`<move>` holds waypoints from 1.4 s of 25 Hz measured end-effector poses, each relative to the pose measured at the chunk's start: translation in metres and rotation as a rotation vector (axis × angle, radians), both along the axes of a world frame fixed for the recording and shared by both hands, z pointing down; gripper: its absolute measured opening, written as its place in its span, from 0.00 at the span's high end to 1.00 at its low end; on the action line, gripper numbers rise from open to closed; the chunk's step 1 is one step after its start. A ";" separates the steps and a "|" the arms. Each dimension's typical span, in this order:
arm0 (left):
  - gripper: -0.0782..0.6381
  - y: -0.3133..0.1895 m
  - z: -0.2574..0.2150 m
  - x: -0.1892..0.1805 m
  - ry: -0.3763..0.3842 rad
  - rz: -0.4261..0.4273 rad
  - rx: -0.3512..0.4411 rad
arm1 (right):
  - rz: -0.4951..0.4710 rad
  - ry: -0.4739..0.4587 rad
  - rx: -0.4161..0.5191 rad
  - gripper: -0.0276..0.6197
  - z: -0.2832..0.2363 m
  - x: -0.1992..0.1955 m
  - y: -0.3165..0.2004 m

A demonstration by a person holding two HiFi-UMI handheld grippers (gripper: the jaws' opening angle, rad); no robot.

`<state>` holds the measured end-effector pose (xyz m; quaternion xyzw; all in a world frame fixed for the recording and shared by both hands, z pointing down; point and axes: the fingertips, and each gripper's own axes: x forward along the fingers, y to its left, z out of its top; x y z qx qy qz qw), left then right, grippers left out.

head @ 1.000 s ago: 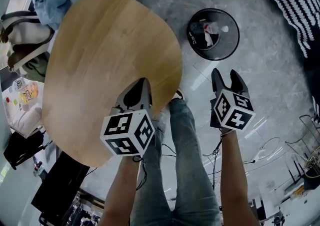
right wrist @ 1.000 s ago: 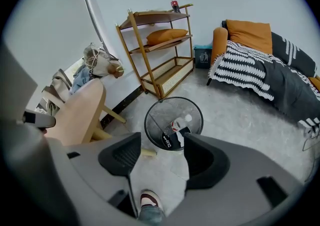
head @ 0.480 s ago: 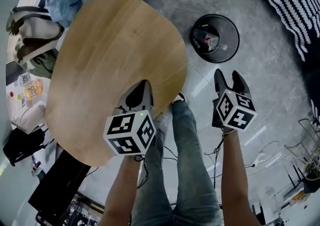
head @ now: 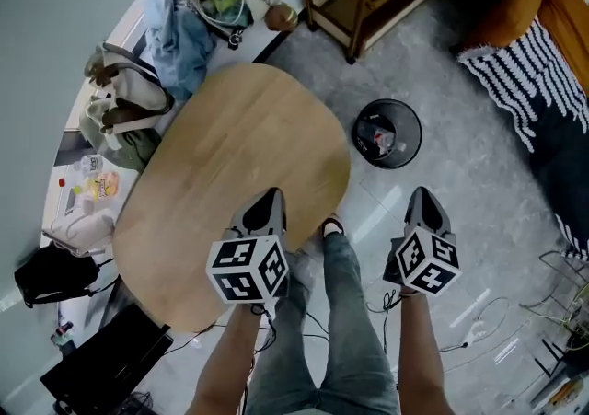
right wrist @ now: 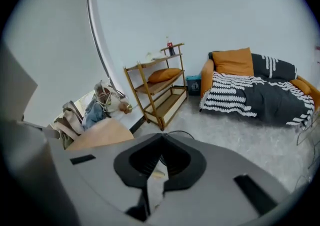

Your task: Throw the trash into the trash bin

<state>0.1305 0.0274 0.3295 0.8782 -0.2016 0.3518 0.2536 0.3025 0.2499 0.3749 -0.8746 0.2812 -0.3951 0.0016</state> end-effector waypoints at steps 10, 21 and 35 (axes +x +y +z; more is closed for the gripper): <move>0.88 -0.015 -0.167 -0.061 0.166 -0.034 0.070 | -0.024 0.174 0.112 0.95 -0.202 -0.057 -0.002; 0.88 -0.046 -0.365 -0.097 0.480 0.021 0.368 | 0.030 0.502 0.155 0.95 -0.386 -0.102 0.056; 0.88 -0.026 -0.380 -0.104 0.505 0.085 0.394 | 0.050 0.555 0.139 0.95 -0.409 -0.127 0.080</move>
